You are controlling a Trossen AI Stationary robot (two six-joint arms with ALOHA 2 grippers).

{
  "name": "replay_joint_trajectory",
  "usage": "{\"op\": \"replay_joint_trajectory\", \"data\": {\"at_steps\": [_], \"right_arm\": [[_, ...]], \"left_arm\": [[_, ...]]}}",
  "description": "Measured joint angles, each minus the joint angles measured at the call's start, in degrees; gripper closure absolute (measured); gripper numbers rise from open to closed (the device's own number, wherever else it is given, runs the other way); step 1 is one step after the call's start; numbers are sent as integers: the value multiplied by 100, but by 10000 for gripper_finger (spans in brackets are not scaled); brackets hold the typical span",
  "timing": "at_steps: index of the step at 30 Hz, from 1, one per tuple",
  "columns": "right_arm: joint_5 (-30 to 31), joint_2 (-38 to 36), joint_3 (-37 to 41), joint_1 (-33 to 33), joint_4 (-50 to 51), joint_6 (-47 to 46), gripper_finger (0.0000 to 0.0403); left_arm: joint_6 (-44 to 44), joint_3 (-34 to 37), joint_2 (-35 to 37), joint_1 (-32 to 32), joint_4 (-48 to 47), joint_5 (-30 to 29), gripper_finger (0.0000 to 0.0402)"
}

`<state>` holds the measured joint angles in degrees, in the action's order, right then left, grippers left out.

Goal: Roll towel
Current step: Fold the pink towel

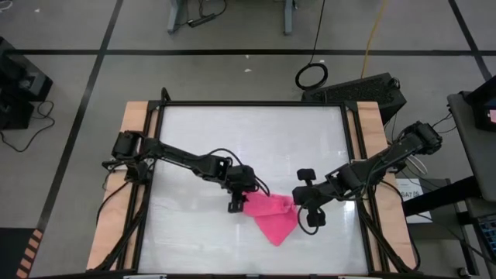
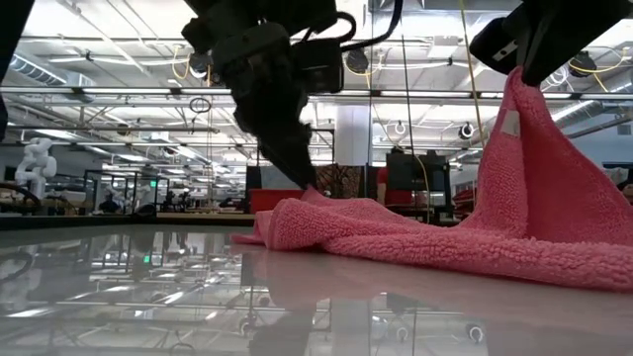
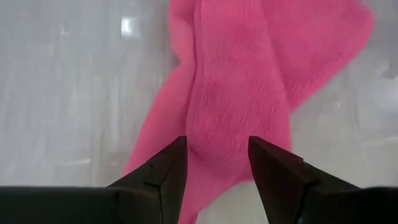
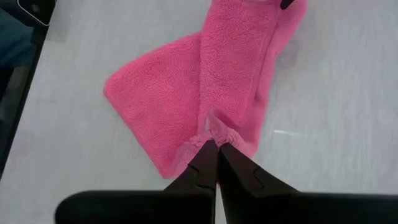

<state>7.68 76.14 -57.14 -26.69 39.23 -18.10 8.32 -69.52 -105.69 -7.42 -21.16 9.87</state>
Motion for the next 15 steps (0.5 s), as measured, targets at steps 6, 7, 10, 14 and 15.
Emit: {"op": "replay_joint_trajectory", "data": {"at_steps": [6, 7, 10, 14, 15], "right_arm": [[129, 0, 0, 1, -1, 11, 403], [134, 0, 0, 1, -2, -4, 403], [138, 0, 2, 1, -5, -24, 403], [138, 0, 2, 1, 4, -73, 403], [136, 0, 2, 1, 4, -73, 403]], "left_arm": [[35, 22, -213, -10, -51, 0, 228], [35, 23, -272, -9, -46, 26, 233], [35, 16, -417, -9, 19, 48, 261], [11, 16, -414, -9, 44, 52, 317], [-12, 16, -392, -9, 39, 52, 331]]}}
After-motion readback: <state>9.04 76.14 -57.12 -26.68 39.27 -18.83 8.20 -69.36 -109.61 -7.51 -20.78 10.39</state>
